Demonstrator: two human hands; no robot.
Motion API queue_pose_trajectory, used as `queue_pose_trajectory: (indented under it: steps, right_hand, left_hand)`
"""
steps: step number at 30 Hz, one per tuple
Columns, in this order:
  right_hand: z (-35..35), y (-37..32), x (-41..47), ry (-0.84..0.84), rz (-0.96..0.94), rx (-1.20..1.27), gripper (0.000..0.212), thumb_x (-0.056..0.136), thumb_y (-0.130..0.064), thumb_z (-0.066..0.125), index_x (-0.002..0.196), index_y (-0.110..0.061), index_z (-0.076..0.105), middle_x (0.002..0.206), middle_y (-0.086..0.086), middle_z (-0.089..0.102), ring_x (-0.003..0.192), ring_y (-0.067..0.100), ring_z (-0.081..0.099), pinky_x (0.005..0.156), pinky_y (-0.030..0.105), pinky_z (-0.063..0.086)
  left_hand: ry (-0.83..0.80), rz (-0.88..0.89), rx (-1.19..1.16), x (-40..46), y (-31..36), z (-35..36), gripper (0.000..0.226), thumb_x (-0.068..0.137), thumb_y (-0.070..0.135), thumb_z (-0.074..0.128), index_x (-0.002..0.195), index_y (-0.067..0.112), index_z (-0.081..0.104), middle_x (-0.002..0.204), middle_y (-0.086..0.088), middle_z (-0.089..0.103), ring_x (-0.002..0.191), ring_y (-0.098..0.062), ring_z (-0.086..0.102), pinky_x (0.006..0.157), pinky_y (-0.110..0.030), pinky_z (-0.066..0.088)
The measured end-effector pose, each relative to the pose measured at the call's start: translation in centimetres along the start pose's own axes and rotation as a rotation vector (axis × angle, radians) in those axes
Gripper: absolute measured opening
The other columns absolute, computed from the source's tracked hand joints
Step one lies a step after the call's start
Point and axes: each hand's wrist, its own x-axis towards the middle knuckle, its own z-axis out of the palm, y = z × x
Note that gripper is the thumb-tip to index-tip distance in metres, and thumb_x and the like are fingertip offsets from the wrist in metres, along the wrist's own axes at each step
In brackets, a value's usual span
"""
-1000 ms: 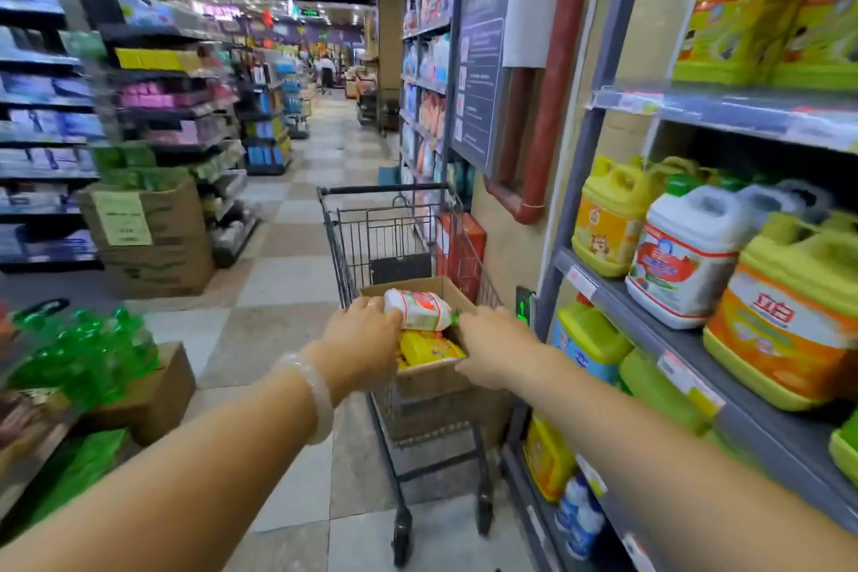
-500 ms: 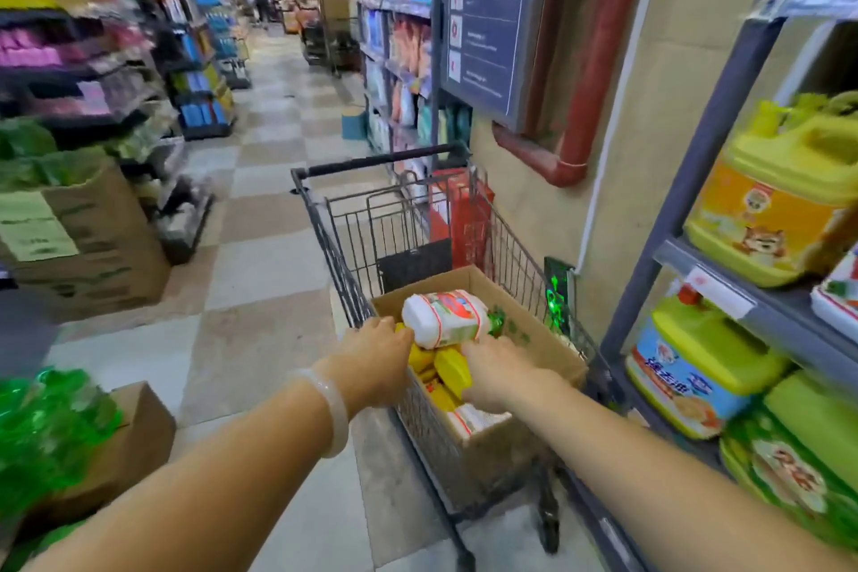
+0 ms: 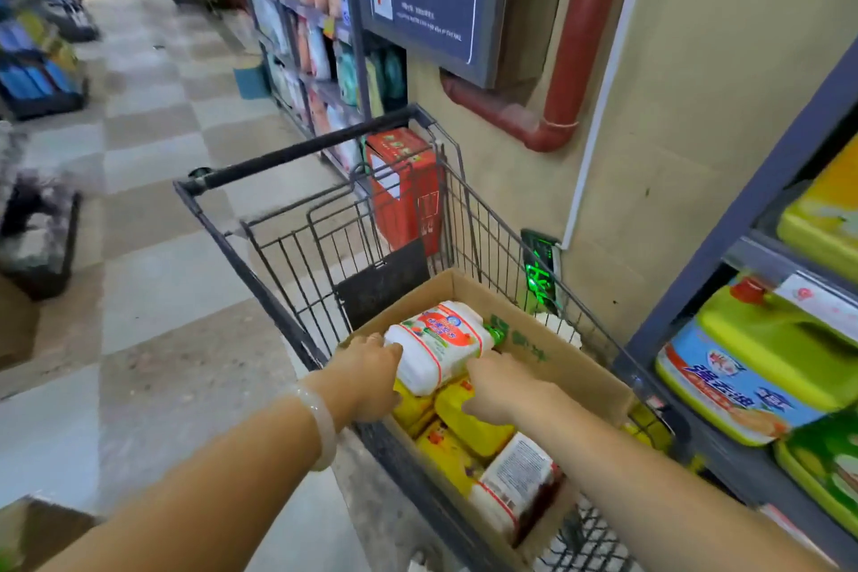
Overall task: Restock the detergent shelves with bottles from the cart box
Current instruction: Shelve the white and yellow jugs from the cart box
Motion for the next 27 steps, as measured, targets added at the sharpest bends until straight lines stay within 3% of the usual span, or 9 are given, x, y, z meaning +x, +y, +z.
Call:
queue_pose_trajectory:
  steps: [6, 11, 14, 18, 21, 25, 27]
  right_hand:
    - [-0.7, 1.2, 8.7, -0.095, 0.091, 0.093, 0.042, 0.09, -0.031, 0.057, 0.128, -0.015, 0.048, 0.127, 0.011, 0.052, 0.116, 0.029, 0.051, 0.092, 0.036, 0.046]
    - [1.2, 2.9, 13.7, -0.131, 0.178, 0.227, 0.045, 0.085, -0.032, 0.057, 0.128, -0.022, 0.047, 0.125, 0.007, 0.057, 0.108, 0.028, 0.057, 0.088, 0.039, 0.052]
    - [3.2, 4.0, 15.8, -0.125, 0.27, 0.375, 0.054, 0.085, -0.039, 0.059, 0.133, -0.021, 0.042, 0.131, 0.008, 0.053, 0.116, 0.029, 0.053, 0.091, 0.036, 0.048]
    - [6.1, 4.9, 18.5, -0.131, 0.422, 0.672, 0.066, 0.09, -0.037, 0.06, 0.143, -0.014, 0.028, 0.144, 0.009, 0.043, 0.128, 0.027, 0.045, 0.095, 0.029, 0.04]
    - [8.5, 4.8, 20.6, -0.128, 0.601, 1.035, 0.074, 0.087, -0.045, 0.061, 0.144, -0.012, 0.026, 0.145, 0.007, 0.042, 0.126, 0.026, 0.047, 0.093, 0.032, 0.044]
    - [11.2, 3.4, 23.6, 0.035, 0.834, 1.486, 0.062, 0.08, -0.045, 0.07, 0.129, -0.013, 0.048, 0.126, 0.003, 0.061, 0.102, 0.018, 0.059, 0.071, 0.026, 0.045]
    - [11.9, 2.8, 24.6, 0.053, 0.905, 1.659, 0.048, 0.077, -0.042, 0.074, 0.113, -0.015, 0.057, 0.113, 0.002, 0.067, 0.094, 0.019, 0.064, 0.071, 0.03, 0.049]
  left_hand:
    - [-0.108, 0.023, -0.002, 9.8, -3.9, -1.0, 0.052, 0.087, 0.035, 0.056, 0.135, 0.02, 0.042, 0.131, -0.009, 0.048, 0.116, -0.028, 0.049, 0.098, -0.039, 0.046]
    - [-0.234, 0.056, -0.067, 17.3, -5.7, 0.9, 0.053, 0.087, 0.041, 0.054, 0.135, 0.02, 0.045, 0.128, -0.008, 0.053, 0.116, -0.027, 0.049, 0.096, -0.038, 0.046]
    - [-0.272, 0.057, -0.137, 21.4, -6.3, 2.3, 0.054, 0.09, 0.042, 0.055, 0.134, 0.013, 0.044, 0.133, -0.009, 0.051, 0.123, -0.028, 0.048, 0.1, -0.035, 0.041]
    - [-0.292, 0.042, -0.303, 25.8, -6.5, 4.7, 0.055, 0.088, 0.05, 0.055, 0.128, 0.013, 0.05, 0.13, -0.009, 0.055, 0.12, -0.027, 0.05, 0.099, -0.032, 0.042]
    - [-0.354, 0.017, -0.355, 28.3, -6.2, 6.4, 0.058, 0.089, 0.048, 0.056, 0.131, 0.009, 0.046, 0.134, -0.012, 0.051, 0.124, -0.027, 0.048, 0.101, -0.031, 0.038]
    - [-0.472, -0.003, -0.428, 31.1, -5.6, 8.2, 0.064, 0.088, 0.047, 0.059, 0.134, 0.005, 0.041, 0.134, -0.011, 0.052, 0.12, -0.027, 0.051, 0.098, -0.031, 0.04]
    - [-0.555, -0.074, -0.576, 32.5, -5.6, 9.1, 0.052, 0.083, 0.049, 0.065, 0.118, 0.012, 0.053, 0.118, -0.007, 0.062, 0.102, -0.022, 0.061, 0.088, -0.031, 0.046]
